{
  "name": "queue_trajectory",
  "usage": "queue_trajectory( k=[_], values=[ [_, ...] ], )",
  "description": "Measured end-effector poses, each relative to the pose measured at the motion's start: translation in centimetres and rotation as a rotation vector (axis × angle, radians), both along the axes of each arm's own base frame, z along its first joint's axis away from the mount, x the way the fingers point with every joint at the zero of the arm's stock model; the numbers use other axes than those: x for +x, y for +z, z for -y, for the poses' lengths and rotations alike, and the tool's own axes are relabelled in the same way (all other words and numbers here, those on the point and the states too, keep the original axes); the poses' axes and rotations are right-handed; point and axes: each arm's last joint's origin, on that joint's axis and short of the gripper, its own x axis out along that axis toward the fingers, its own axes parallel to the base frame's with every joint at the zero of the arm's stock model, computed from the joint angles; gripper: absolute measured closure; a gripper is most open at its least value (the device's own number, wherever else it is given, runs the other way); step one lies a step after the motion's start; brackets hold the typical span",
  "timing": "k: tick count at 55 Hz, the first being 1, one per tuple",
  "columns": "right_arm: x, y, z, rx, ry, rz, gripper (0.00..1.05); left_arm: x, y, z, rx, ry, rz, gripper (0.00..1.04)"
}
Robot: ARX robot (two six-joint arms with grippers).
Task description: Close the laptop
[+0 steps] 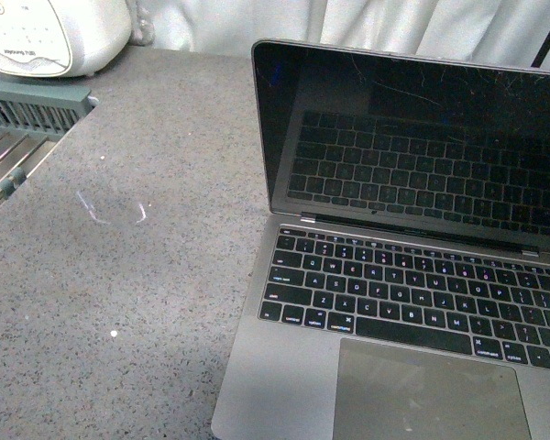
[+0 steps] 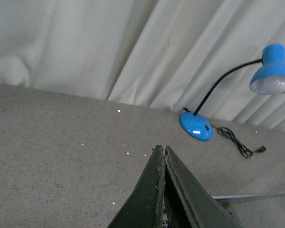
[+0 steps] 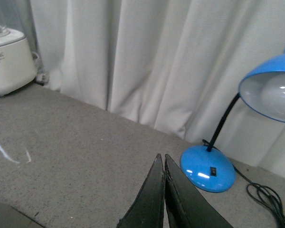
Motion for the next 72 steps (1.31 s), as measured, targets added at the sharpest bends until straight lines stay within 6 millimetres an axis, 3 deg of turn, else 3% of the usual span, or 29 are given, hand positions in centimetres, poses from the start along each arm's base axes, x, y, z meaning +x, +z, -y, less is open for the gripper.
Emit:
queue_trajectory(
  k=[13, 25, 36, 58, 72],
  values=[
    [4.6, -0.3, 0.2, -0.032, 0.089, -0.159, 1.04, 2.9, 0.3, 2.9, 0.121, -0.148, -0.071, 1.01],
    [6.5, -0.5, -0.9, -0.058, 0.144, -0.156, 1.04, 5.8, -0.2, 5.4, 0.186, -0.209, -0.090, 1.01],
    [7.7, -2.5, -1.2, -0.045, 0.176, -0.195, 1.04, 7.7, -0.7, 8.0, 0.232, -0.268, -0.125, 1.01],
    [7.9, -6.0, -1.1, -0.014, 0.224, -0.286, 1.04, 8.6, -3.0, 10.9, 0.349, -0.362, -0.161, 1.01],
    [6.1, -8.0, -3.0, 0.005, 0.304, -0.385, 1.04, 7.3, -4.5, 10.8, 0.383, -0.400, -0.195, 1.01]
  ],
)
